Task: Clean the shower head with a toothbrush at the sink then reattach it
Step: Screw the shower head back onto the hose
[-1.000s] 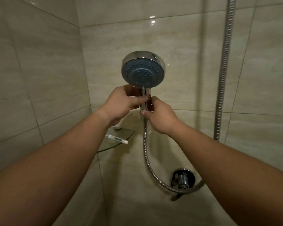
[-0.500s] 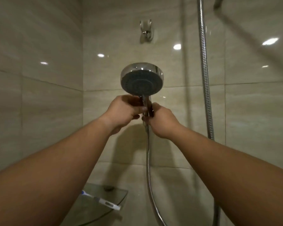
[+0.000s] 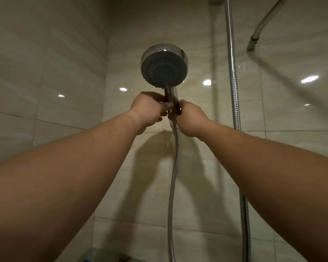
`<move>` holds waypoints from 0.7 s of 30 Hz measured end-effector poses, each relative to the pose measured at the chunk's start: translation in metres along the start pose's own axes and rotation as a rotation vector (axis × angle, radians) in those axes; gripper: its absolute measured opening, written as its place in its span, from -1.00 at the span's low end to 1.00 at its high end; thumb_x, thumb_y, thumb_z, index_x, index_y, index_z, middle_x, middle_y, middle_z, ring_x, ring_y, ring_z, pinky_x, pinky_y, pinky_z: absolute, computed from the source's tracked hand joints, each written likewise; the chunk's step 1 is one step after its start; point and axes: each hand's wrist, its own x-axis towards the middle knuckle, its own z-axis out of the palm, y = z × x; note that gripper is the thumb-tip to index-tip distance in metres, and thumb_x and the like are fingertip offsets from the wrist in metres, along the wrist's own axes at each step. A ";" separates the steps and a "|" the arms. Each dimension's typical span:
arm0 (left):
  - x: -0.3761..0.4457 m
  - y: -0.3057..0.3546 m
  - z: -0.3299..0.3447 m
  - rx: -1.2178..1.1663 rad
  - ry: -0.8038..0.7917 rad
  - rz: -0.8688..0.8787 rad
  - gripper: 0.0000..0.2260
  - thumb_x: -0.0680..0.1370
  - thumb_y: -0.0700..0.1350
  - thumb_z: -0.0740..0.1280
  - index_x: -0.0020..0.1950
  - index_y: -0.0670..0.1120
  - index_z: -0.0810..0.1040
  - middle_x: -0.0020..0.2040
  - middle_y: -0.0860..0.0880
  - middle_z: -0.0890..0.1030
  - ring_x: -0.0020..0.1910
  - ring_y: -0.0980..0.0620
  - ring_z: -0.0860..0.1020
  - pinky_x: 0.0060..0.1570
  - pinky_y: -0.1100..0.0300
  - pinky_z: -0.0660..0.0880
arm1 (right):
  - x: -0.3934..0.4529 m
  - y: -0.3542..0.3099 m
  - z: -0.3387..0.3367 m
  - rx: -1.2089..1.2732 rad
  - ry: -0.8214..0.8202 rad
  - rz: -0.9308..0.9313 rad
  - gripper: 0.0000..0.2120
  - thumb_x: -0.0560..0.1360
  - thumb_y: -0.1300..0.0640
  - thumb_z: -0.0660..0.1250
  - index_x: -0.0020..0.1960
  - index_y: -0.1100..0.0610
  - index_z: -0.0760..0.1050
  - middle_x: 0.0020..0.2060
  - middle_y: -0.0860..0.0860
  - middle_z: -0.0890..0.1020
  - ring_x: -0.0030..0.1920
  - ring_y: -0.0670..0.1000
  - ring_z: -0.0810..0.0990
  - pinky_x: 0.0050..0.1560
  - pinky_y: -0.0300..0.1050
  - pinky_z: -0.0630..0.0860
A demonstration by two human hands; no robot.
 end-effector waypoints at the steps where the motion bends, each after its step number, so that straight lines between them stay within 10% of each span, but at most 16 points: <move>1: 0.006 0.002 0.001 -0.009 0.008 -0.005 -0.83 0.57 -0.12 0.47 0.15 -0.10 0.68 -0.01 -0.02 0.75 0.02 -0.05 0.71 -0.05 0.08 0.64 | 0.006 -0.001 -0.002 0.002 0.004 -0.002 -0.71 0.58 0.06 0.29 0.27 0.09 0.42 0.04 0.05 0.59 -0.02 0.07 0.57 -0.03 -0.02 0.55; 14: 0.080 0.054 -0.012 -0.128 0.081 0.064 -0.55 0.60 -0.39 0.23 0.49 -0.17 0.44 0.22 -0.12 0.63 0.19 -0.06 0.64 0.16 0.00 0.61 | 0.103 -0.031 -0.047 0.091 0.187 -0.152 -0.62 0.60 0.09 0.27 0.37 0.07 0.28 0.05 -0.01 0.52 -0.03 0.02 0.52 -0.09 -0.10 0.45; 21: 0.102 0.086 -0.017 -0.180 0.045 0.112 -0.62 0.65 -0.38 0.15 0.04 0.09 0.57 0.34 0.00 0.57 0.21 0.11 0.58 0.34 -0.07 0.48 | 0.149 -0.049 -0.074 0.117 0.260 -0.179 -0.69 0.57 0.10 0.30 0.30 0.04 0.42 -0.04 -0.04 0.53 -0.09 -0.01 0.55 -0.20 -0.22 0.41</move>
